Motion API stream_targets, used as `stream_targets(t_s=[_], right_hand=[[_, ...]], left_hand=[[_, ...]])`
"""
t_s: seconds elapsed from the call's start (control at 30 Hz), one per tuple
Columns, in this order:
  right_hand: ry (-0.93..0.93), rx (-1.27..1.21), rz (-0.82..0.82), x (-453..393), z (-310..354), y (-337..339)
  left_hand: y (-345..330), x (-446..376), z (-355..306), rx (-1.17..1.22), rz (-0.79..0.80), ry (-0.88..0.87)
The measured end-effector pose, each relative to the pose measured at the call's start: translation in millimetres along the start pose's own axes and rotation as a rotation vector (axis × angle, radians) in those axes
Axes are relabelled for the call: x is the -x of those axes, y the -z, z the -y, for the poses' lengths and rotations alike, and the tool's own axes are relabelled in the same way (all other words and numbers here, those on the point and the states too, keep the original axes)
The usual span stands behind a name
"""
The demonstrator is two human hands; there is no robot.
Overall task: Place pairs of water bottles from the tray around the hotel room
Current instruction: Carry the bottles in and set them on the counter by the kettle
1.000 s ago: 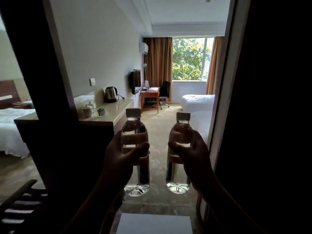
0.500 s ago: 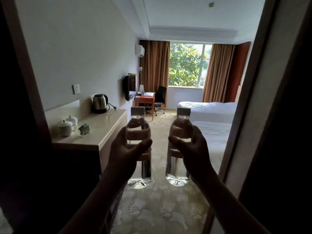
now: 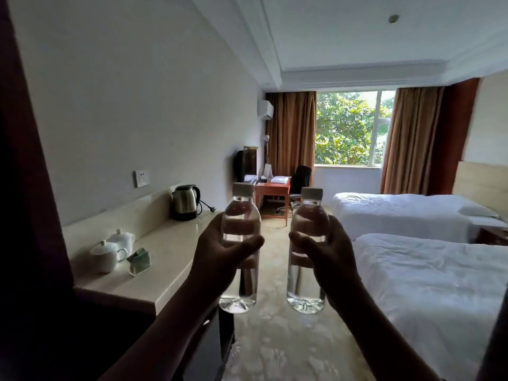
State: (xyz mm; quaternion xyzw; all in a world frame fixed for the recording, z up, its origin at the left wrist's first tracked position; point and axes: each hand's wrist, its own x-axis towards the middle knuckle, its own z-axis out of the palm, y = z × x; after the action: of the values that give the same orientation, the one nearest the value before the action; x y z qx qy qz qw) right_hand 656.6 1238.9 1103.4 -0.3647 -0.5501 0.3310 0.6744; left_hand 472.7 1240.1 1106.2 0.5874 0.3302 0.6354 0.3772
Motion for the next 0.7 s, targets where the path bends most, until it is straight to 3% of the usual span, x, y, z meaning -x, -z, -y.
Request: stream_targets(t_s=[0.3,0.7], right_hand=[[0.015,-0.035,0.080,-158,-87,-15],[-0.007,-0.019,0.150,-356,-242,-86]], left_hand=[[-12,-141,71,-0.022,-0.079,-0.057],[33,-347,220,-0.011,-0.146,-0.126]])
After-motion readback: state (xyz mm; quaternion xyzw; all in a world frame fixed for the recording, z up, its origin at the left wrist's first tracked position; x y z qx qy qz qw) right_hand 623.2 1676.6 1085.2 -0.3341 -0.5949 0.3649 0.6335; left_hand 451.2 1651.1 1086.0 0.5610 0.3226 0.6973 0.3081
